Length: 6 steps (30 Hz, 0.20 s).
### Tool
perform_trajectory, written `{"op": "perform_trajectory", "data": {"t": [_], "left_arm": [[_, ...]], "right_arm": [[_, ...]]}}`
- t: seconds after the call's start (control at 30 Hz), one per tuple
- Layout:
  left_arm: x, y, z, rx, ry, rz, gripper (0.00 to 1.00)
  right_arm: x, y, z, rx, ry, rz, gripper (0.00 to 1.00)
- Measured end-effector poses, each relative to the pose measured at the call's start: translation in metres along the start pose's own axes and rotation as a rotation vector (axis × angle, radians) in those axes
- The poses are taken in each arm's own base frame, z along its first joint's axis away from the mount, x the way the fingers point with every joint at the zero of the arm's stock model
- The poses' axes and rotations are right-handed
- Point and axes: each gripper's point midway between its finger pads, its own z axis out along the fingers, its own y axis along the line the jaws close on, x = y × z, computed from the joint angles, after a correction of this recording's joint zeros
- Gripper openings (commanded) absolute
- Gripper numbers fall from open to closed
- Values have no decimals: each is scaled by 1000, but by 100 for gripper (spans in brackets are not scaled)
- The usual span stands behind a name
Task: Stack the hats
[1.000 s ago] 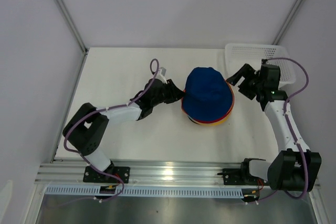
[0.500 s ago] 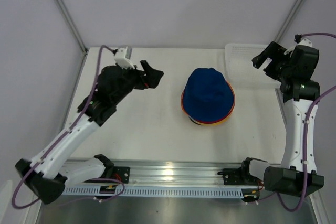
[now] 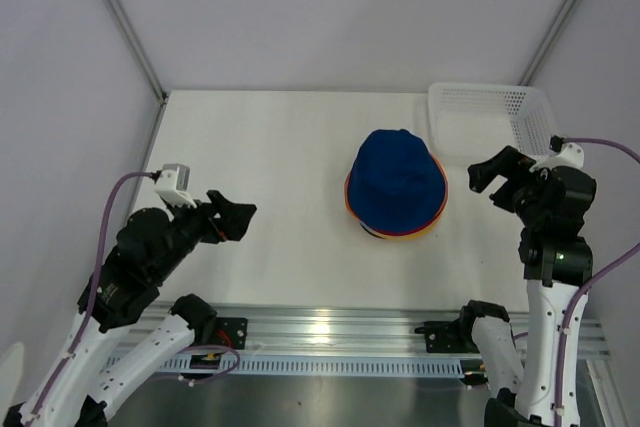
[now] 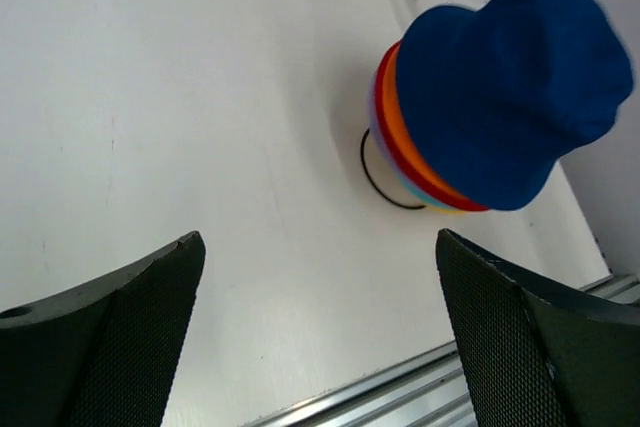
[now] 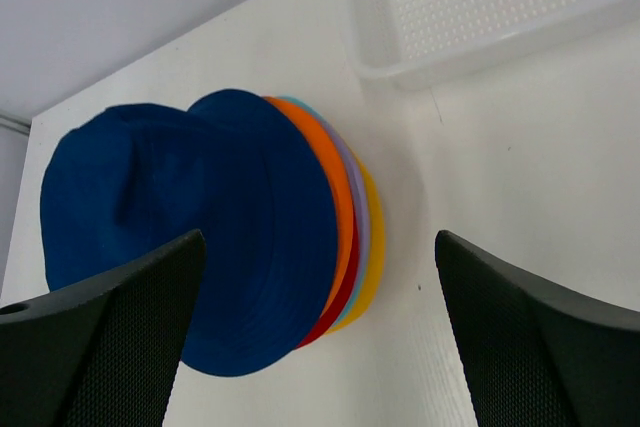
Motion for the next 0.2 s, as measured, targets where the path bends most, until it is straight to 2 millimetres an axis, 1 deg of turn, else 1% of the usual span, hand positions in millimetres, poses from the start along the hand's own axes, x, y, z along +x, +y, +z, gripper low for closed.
{"op": "perform_trajectory", "data": {"t": [0.1, 0.2], "left_arm": [[20, 13, 4, -46, 62, -8, 100], [25, 14, 7, -53, 83, -14, 99]], "right_arm": [[12, -1, -3, -9, 16, 18, 99], [14, 2, -8, -29, 6, 14, 100]]}}
